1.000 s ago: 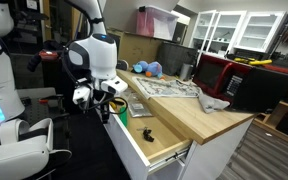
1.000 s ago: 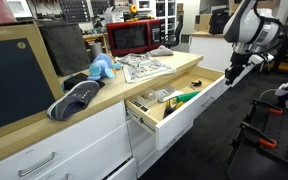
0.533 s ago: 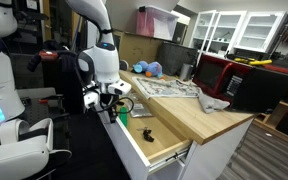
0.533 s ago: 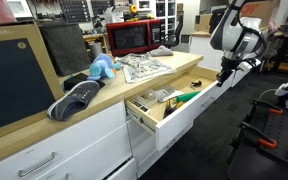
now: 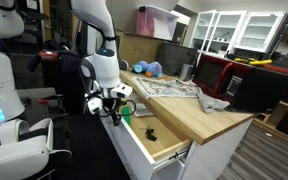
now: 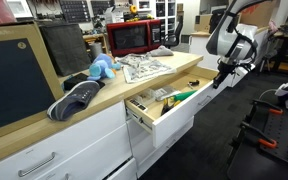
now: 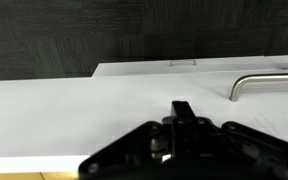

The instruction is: Close the drawer fully

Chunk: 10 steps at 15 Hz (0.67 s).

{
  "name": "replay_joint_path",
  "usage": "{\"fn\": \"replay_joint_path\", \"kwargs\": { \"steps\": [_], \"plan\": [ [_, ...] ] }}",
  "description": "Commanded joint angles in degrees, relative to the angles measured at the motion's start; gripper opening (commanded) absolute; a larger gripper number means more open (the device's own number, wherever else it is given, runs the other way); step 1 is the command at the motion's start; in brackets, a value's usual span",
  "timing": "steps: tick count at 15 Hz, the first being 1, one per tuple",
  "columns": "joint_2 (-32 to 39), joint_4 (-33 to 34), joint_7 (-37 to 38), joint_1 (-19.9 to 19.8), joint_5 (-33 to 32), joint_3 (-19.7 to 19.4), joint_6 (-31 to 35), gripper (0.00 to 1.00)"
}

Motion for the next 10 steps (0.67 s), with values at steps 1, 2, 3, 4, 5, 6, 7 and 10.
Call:
{"fn": "replay_joint_path", "kwargs": {
  "steps": [1, 2, 3, 4, 5, 6, 7, 10],
  "plan": [
    [5.88, 3.22, -2.11, -9.27, -4.62, 8.62, 8.55, 0.0],
    [7.1, 3.11, -1.47, -11.4, -7.12, 10.3, 10.37, 0.0],
    [8.72, 3.16, -0.88, -13.33, -9.84, 11.79, 12.46, 0.0],
    [9.95, 3.09, -0.34, -14.91, -12.45, 12.73, 14.21, 0.0],
    [6.29, 3.8, 0.8, -12.04, -14.15, 8.65, 9.57, 0.0],
    [7.33, 4.63, 1.1, -12.58, -16.18, 8.39, 9.63, 0.0],
    [7.54, 5.43, 1.35, -12.41, -17.61, 7.53, 9.31, 0.0],
    [8.42, 7.4, 2.72, -12.39, -21.09, 7.03, 9.9, 0.0]
  ]
}}
